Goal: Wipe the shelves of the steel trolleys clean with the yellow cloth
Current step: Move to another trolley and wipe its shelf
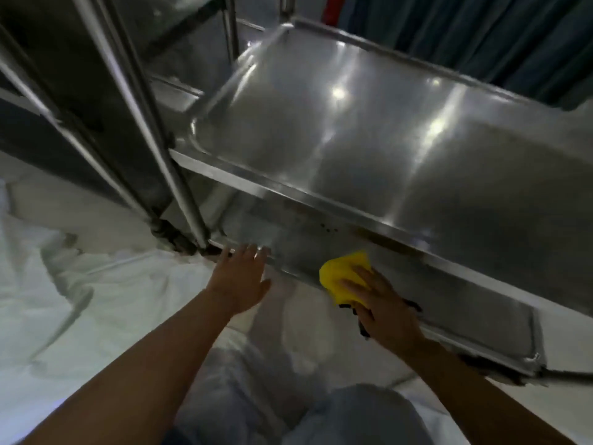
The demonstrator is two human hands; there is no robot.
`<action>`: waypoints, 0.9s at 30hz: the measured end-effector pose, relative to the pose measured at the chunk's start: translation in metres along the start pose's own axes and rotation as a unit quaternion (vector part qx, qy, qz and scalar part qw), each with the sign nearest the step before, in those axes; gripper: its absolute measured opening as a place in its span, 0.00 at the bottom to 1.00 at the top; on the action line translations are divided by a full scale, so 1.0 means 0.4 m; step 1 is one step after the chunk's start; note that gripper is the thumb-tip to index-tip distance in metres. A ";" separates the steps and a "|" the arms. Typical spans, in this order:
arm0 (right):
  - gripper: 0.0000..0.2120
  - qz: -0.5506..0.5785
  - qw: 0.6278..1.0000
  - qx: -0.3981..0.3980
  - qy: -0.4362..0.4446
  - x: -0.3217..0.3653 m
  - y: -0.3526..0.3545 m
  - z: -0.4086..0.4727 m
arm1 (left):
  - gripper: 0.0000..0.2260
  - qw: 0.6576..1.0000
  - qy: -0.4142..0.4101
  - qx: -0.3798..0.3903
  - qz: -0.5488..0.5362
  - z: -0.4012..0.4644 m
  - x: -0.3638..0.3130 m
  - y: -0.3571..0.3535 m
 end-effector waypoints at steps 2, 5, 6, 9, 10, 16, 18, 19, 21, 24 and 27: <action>0.22 0.014 1.000 -0.016 -0.016 -0.083 -0.065 0.025 | 0.30 1.000 0.003 -0.004 0.005 0.090 -0.016 -0.077; 0.22 0.013 0.999 -0.033 -0.033 -0.186 -0.147 0.045 | 0.32 1.000 0.011 -0.014 -0.006 0.192 -0.040 -0.157; 0.22 0.020 0.998 -0.047 -0.035 -0.213 -0.169 0.042 | 0.33 1.000 0.014 -0.018 -0.009 0.214 -0.045 -0.176; 0.24 0.019 0.996 -0.062 -0.064 -0.272 -0.217 0.006 | 0.35 0.999 0.030 -0.031 -0.004 0.241 -0.051 -0.220; 0.24 0.009 0.996 -0.053 -0.072 -0.285 -0.230 -0.013 | 0.35 0.999 0.037 -0.027 -0.009 0.237 -0.050 -0.232; 0.25 -0.072 0.996 0.028 -0.050 -0.319 -0.246 -0.025 | 0.47 0.995 0.100 0.002 -0.014 0.252 -0.005 -0.254; 0.31 -0.096 0.994 0.027 -0.044 -0.322 -0.263 0.020 | 0.54 0.993 0.113 0.017 -0.020 0.275 0.019 -0.271; 0.32 -0.085 0.995 0.012 -0.048 -0.320 -0.269 0.047 | 0.56 0.992 0.117 0.023 -0.031 0.286 0.029 -0.283; 0.32 -0.068 0.997 -0.018 -0.045 -0.290 -0.280 0.111 | 0.59 0.992 0.117 0.022 -0.040 0.306 0.040 -0.296; 0.29 -0.077 0.997 -0.016 -0.012 -0.204 -0.317 0.223 | 0.60 0.992 0.120 0.016 -0.043 0.304 0.039 -0.309; 0.25 -0.079 0.997 -0.014 0.018 -0.154 -0.339 0.273 | 0.63 0.992 0.116 0.002 -0.045 0.310 0.047 -0.304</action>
Point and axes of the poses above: each hand's wrist, its own z-axis towards the middle knuckle, its own y-axis out of the back of the hand, x = y × z, the point moved 9 cm from there along z, towards the middle knuckle, and after that the axes turned 1 degree about x, right-handed, at the moved point
